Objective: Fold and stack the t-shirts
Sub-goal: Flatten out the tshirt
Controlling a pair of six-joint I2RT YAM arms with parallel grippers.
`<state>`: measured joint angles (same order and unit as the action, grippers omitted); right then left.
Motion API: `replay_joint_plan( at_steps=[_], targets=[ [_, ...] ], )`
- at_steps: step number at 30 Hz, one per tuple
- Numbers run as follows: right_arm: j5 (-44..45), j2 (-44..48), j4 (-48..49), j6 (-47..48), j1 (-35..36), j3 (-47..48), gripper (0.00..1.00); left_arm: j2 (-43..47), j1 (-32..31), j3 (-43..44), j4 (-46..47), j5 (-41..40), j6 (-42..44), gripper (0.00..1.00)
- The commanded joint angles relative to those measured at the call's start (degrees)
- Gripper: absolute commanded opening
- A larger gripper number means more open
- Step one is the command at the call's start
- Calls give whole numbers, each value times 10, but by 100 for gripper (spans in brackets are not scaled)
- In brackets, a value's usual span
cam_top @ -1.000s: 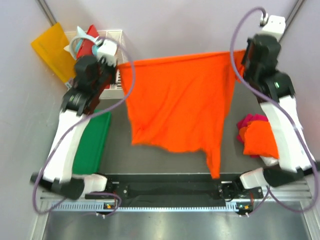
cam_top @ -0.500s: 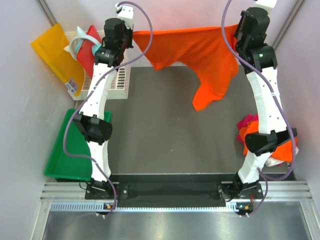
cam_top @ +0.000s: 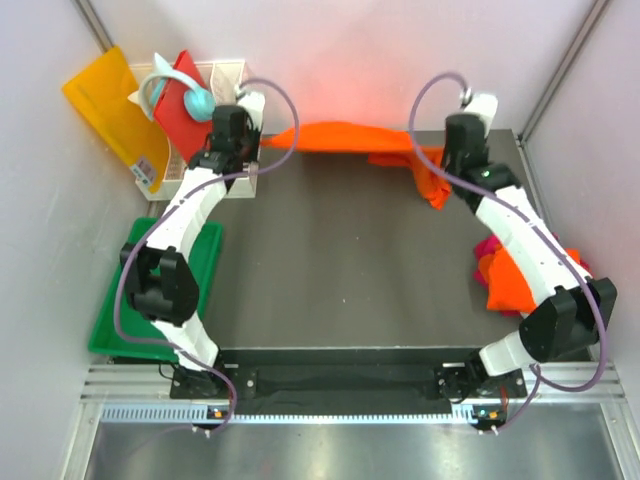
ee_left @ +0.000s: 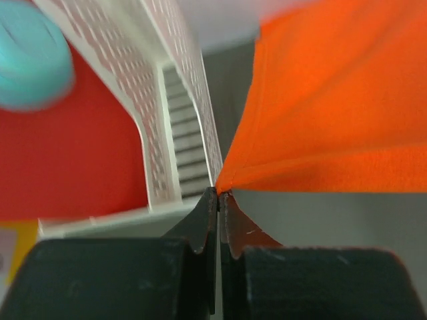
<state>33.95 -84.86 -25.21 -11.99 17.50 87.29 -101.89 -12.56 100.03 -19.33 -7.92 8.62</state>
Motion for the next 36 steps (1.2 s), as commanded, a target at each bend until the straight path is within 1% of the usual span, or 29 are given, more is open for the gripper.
replay_joint_plan(
  at_steps=[1,2,5,7,11,12,16,19,20,22,27,31,36],
  targets=[
    [64,91,49,-37,48,-98,0,114,21,-143,29,-10,16,0],
    [67,99,46,-46,56,-134,0,148,22,-185,22,-1,17,0],
    [81,128,34,-66,91,-195,0,204,23,-257,-9,28,28,0],
    [85,138,19,-82,111,-217,0,224,22,-296,-39,38,36,0],
    [92,141,-22,-144,151,-270,0,287,22,-342,-89,61,46,0],
    [95,143,-27,-154,173,-277,0,300,22,-350,-95,64,48,0],
    [105,141,-55,-225,215,-309,0,353,22,-398,-123,75,62,0],
    [107,133,-88,-274,244,-320,0,370,22,-426,-153,77,66,0],
    [108,130,-98,-287,252,-324,0,373,22,-432,-160,97,68,0],
    [112,129,-119,-318,278,-329,0,382,22,-452,-174,110,68,0],
    [113,131,-152,-377,321,-357,0,386,22,-466,-212,129,75,0],
    [111,125,-183,-437,354,-373,0,383,22,-470,-233,127,80,0],
    [109,117,-211,-479,387,-384,0,387,22,-483,-235,116,90,0]
  ],
)
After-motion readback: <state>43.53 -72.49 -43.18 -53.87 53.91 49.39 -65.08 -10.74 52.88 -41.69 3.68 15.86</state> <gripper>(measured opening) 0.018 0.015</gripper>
